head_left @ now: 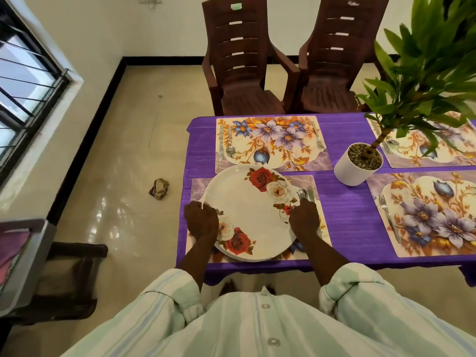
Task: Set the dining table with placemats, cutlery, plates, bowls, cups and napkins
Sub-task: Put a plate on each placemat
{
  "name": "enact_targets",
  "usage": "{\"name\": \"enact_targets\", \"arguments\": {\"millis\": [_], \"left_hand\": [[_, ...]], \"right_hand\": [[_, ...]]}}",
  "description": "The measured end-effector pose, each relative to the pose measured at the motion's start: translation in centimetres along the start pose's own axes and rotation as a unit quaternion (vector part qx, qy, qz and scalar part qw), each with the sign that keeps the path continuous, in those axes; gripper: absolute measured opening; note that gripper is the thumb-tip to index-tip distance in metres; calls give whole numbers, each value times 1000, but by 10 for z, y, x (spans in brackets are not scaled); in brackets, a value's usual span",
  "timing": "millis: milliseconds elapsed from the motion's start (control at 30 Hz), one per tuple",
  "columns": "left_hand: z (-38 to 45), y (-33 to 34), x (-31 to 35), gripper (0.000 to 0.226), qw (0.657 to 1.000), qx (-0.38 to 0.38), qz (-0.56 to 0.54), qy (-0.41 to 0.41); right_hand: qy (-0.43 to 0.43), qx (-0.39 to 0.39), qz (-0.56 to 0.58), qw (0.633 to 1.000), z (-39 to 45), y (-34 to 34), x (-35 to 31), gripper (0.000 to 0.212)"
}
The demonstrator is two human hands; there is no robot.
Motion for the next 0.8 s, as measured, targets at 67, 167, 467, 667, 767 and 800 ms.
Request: {"name": "enact_targets", "arguments": {"millis": [67,167,467,667,767,800], "left_hand": [[-1,0,3,33,1000,-14,-22,-2],[-3,1,14,41,997,-54,-48,-17],[0,1,15,29,987,-88,-132,5],[-5,29,37,25,968,-151,-201,1],[-26,55,51,17,955,-201,-219,1],[-37,64,57,18,947,-222,-230,-6]], "right_hand": [[4,0,-10,1000,1,-1,-2,33],[19,-4,-7,1000,2,-3,-5,40],[22,26,27,999,-3,-25,-10,48],[67,79,323,941,-10,-43,24,29],[108,114,415,896,-16,-58,57,22],[111,134,410,895,-18,-69,68,23]]}}
Point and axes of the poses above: each hand's wrist, its own z-axis towards the middle knuckle, its own y-axis out of the palm, x = y × z, the point moved 7 cm from there along z, towards the middle knuckle, and after that the axes turned 10 degrees about -y, right-handed, at the moved point
